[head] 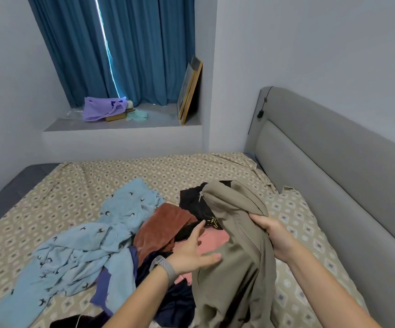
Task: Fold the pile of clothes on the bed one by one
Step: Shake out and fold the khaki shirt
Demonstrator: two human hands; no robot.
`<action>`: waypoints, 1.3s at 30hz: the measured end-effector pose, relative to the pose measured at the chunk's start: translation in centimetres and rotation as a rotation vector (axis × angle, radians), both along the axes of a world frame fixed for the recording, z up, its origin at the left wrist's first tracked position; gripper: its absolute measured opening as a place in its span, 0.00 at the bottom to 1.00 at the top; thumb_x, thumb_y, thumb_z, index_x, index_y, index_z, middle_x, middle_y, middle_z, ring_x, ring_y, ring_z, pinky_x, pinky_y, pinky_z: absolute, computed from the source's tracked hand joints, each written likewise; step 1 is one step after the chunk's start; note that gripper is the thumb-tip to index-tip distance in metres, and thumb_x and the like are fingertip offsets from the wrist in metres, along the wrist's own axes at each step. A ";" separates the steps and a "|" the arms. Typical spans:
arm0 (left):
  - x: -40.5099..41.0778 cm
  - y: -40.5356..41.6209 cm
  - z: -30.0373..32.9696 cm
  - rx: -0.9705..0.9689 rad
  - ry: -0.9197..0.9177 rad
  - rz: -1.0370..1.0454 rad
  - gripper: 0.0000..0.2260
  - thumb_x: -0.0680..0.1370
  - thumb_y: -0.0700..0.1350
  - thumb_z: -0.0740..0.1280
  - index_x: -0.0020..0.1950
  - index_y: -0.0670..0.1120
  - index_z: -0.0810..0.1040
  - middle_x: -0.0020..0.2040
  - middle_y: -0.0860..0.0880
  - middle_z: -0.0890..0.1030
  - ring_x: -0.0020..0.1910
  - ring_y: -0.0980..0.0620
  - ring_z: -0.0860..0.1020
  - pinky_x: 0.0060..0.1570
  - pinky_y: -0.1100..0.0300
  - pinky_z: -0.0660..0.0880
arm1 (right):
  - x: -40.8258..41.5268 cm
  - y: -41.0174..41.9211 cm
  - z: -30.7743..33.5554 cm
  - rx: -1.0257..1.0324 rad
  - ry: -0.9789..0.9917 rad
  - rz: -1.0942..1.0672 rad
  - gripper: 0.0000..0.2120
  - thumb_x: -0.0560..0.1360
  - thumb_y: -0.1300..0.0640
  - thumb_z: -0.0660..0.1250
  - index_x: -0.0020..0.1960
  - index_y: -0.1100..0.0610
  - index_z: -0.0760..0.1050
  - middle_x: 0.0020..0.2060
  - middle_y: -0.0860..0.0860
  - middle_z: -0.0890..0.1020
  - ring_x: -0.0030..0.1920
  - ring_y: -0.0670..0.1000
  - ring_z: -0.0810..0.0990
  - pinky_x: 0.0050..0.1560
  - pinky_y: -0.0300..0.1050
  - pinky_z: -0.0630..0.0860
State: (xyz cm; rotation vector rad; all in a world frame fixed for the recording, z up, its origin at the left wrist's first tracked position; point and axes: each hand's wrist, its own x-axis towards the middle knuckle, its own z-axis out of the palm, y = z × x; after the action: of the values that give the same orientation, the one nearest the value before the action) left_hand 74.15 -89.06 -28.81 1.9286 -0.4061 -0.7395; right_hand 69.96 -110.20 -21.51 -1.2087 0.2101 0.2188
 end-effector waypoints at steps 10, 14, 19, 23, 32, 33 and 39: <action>-2.3 -1.6 -3.3 -0.090 0.130 0.151 0.24 0.78 0.46 0.68 0.71 0.49 0.63 0.69 0.55 0.67 0.66 0.58 0.68 0.58 0.72 0.68 | 5.6 2.4 5.8 0.190 -0.044 -0.326 0.15 0.81 0.48 0.61 0.47 0.58 0.80 0.37 0.53 0.84 0.37 0.51 0.83 0.42 0.46 0.79; -0.3 0.2 -3.1 -0.209 0.177 0.443 0.09 0.83 0.46 0.59 0.60 0.52 0.76 0.65 0.47 0.77 0.62 0.48 0.76 0.64 0.55 0.71 | 7.2 -0.5 5.5 0.153 -0.002 -0.324 0.16 0.80 0.47 0.62 0.50 0.59 0.80 0.44 0.55 0.85 0.43 0.53 0.83 0.45 0.48 0.79; 1.7 0.7 -0.8 -0.478 0.205 0.658 0.08 0.82 0.46 0.62 0.58 0.50 0.79 0.52 0.47 0.84 0.53 0.47 0.81 0.51 0.52 0.78 | 7.4 -3.0 0.6 -0.251 0.131 -0.272 0.21 0.73 0.54 0.74 0.61 0.64 0.74 0.52 0.57 0.83 0.49 0.54 0.83 0.41 0.44 0.79; 2.6 0.5 1.4 -0.477 0.007 0.669 0.11 0.82 0.41 0.62 0.50 0.55 0.80 0.49 0.52 0.84 0.52 0.53 0.81 0.53 0.59 0.76 | 6.0 -3.9 -2.7 -0.596 0.108 -0.122 0.24 0.63 0.56 0.82 0.55 0.60 0.80 0.48 0.52 0.85 0.53 0.53 0.83 0.44 0.41 0.77; 3.2 -2.5 8.0 -0.463 -0.341 0.364 0.09 0.78 0.39 0.67 0.45 0.51 0.84 0.44 0.51 0.85 0.45 0.57 0.80 0.50 0.57 0.75 | 3.9 -1.0 0.1 -0.616 -0.208 0.102 0.54 0.52 0.34 0.80 0.70 0.54 0.63 0.62 0.48 0.74 0.64 0.45 0.73 0.65 0.41 0.70; 3.2 -3.0 8.5 -0.421 -0.384 0.291 0.07 0.78 0.40 0.68 0.45 0.49 0.84 0.44 0.48 0.85 0.44 0.57 0.79 0.49 0.56 0.75 | 3.8 -0.2 0.1 -0.487 -0.269 0.167 0.56 0.53 0.36 0.81 0.73 0.51 0.59 0.64 0.47 0.74 0.66 0.45 0.73 0.67 0.41 0.69; 3.5 -3.2 7.3 -0.385 -0.363 0.213 0.02 0.75 0.43 0.72 0.46 0.49 0.84 0.44 0.50 0.85 0.45 0.57 0.80 0.50 0.58 0.75 | 4.6 1.1 1.0 -0.730 -0.432 0.233 0.12 0.72 0.60 0.75 0.51 0.47 0.79 0.42 0.42 0.83 0.43 0.36 0.79 0.49 0.33 0.73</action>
State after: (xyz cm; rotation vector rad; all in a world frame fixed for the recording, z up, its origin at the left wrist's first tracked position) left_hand 77.65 -92.31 -21.49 1.6999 -0.5126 -0.1520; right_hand 74.55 -109.10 -20.50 -1.9740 -0.2568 0.0738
